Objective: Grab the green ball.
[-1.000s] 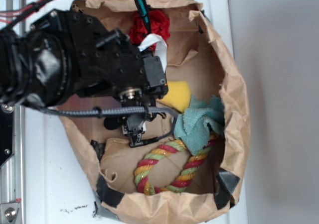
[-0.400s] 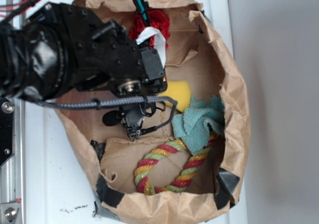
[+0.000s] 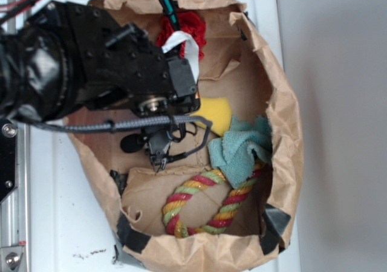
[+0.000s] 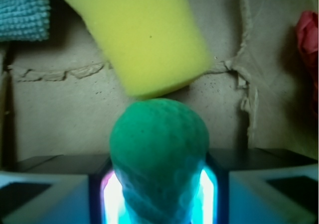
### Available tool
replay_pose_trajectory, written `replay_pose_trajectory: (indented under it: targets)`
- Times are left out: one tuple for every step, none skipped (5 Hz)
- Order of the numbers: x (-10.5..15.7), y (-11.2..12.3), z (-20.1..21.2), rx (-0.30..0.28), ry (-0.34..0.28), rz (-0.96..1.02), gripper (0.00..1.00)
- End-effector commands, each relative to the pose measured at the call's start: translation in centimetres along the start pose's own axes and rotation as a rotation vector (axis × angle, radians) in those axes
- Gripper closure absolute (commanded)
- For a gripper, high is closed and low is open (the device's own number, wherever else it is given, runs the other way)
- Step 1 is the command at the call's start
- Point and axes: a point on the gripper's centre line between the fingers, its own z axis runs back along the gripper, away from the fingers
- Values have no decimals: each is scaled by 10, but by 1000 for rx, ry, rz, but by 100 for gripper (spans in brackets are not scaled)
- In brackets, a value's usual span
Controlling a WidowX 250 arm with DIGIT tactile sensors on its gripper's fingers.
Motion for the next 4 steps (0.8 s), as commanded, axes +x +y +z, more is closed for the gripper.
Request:
replay_pose_trajectory:
  targets:
    - [3,10,63,-42,-62,48,100]
    - [8,8,80,-41,-60,86,100]
    - [17,11,90,34,-98,117,100]
    - [28,20,102,56,-122,158,100]
